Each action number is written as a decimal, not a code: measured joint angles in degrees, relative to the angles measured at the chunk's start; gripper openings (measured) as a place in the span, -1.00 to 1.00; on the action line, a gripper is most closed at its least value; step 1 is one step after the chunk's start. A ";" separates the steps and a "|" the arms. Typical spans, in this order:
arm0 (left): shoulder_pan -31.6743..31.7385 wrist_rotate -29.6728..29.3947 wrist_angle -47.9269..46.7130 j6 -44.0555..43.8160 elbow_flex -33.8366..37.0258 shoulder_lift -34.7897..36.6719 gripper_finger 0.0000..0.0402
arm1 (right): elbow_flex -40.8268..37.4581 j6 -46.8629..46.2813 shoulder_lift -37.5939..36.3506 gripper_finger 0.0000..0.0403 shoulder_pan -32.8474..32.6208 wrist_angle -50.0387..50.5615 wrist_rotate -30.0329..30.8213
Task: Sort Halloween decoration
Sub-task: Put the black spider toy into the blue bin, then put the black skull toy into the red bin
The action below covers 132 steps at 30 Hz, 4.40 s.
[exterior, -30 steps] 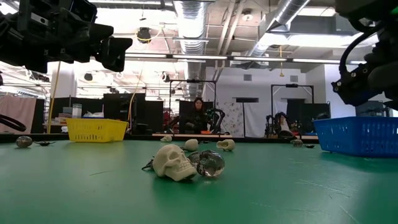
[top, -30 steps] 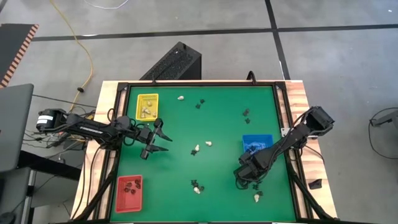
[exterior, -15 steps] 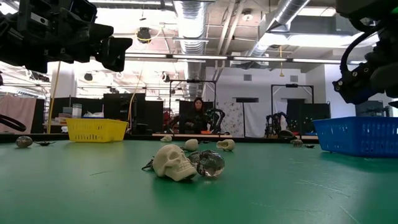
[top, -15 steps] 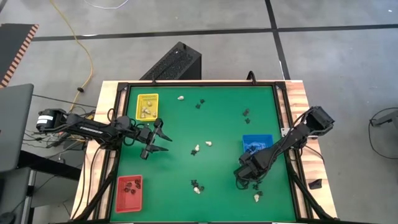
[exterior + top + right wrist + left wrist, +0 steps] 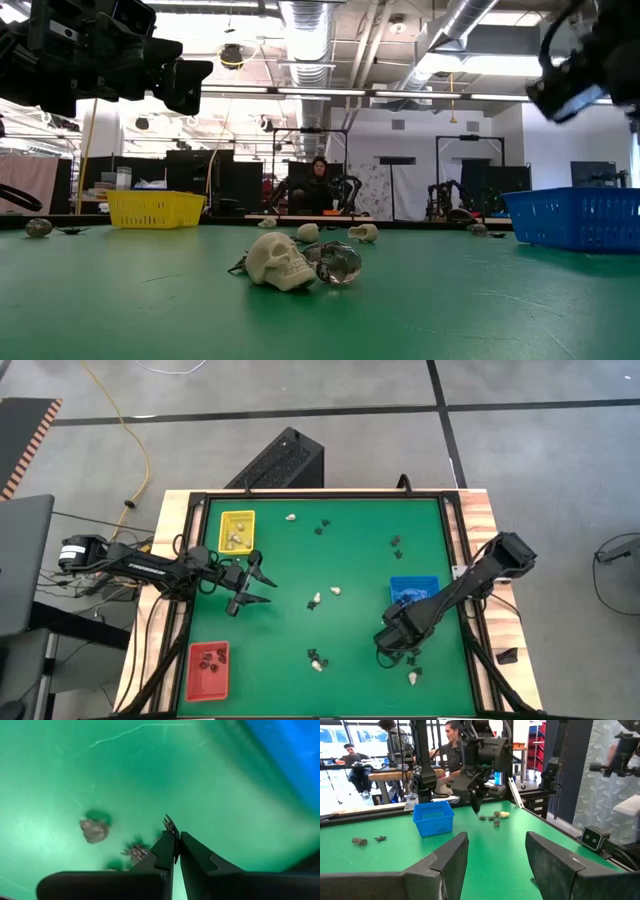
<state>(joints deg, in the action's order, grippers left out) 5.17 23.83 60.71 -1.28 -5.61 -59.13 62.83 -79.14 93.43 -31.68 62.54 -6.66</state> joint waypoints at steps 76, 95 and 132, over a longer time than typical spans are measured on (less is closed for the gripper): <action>0.00 1.97 -1.27 -1.68 0.00 0.00 -0.06 | -11.00 38.60 -0.15 -0.06 66.52 -22.91 18.34; 0.00 1.68 -1.25 -1.57 0.00 0.00 -0.06 | -14.43 35.46 -0.24 -0.06 61.65 -26.65 20.12; 0.02 -0.26 -1.29 -0.28 0.00 0.00 -0.06 | 0.92 39.49 0.13 -0.38 46.90 -24.13 21.01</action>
<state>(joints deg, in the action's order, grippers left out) 5.19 23.57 59.42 -1.56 -5.61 -59.13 63.75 -39.65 93.56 15.22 38.41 14.35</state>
